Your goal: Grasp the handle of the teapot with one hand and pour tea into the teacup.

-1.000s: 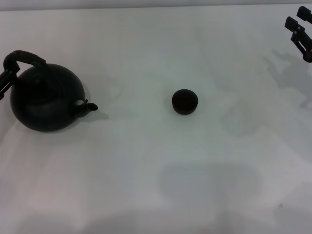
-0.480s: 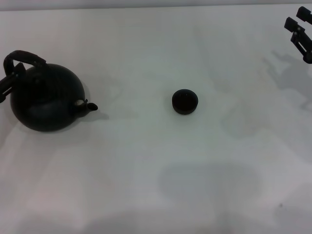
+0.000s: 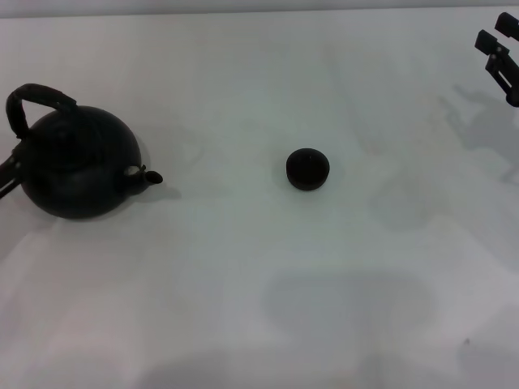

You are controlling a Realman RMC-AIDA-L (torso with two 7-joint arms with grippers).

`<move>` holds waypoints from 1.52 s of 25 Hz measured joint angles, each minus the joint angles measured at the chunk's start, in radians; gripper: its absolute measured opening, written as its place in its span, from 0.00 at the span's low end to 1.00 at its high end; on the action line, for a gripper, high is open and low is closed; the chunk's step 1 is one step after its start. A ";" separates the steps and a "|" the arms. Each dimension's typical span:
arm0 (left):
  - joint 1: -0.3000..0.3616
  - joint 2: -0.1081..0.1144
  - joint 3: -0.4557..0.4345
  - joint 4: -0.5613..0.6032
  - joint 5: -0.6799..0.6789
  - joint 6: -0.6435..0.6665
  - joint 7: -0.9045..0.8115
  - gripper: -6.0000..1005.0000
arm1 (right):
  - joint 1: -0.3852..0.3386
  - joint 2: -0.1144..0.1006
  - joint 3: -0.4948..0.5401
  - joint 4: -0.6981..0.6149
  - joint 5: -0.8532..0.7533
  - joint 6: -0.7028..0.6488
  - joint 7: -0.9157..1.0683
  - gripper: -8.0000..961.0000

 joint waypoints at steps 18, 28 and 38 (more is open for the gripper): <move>0.060 -0.009 -0.470 -0.083 -0.026 0.085 0.087 0.87 | 0.001 0.001 0.001 -0.016 0.007 -0.009 -0.051 0.34; 0.001 -0.009 -0.588 -0.146 -0.059 0.075 0.175 0.87 | 0.007 0.003 0.002 -0.072 0.012 0.005 -0.064 0.34; -0.044 -0.008 -0.591 -0.196 -0.098 0.043 0.204 0.87 | 0.006 0.005 0.006 -0.080 0.012 0.007 -0.070 0.34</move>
